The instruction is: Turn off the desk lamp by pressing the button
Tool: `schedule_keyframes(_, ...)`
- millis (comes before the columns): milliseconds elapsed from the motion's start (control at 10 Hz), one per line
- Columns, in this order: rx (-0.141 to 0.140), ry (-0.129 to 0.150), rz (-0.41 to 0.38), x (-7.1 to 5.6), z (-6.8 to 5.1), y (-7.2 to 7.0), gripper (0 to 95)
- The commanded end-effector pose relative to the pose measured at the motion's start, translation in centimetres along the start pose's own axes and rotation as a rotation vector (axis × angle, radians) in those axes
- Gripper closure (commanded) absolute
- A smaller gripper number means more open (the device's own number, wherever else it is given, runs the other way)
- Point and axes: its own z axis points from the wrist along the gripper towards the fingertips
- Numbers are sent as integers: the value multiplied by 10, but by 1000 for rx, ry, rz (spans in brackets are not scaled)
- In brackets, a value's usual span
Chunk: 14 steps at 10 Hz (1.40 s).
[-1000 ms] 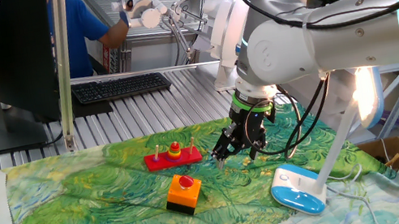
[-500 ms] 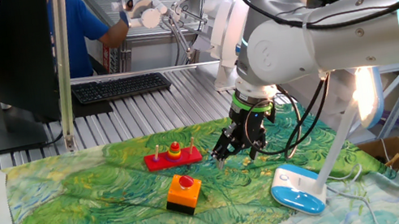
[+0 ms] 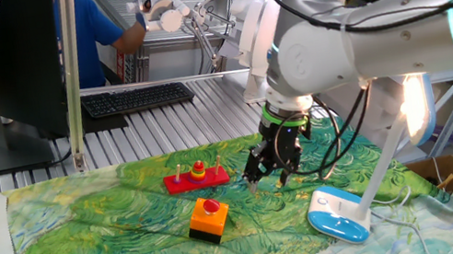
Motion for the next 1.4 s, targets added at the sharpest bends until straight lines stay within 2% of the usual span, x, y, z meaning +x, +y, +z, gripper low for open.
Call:
schedule_keyframes(100, 38, 57, 174, 1, 0, 0, 950)
schedule_keyframes(400, 34, 43, 167, 1, 0, 1, 950)
schedule_keyframes(700, 24, 46, 156, 1, 0, 1, 950)
schedule_keyframes(1400, 23, 46, 156, 3, -2, 6, 950)
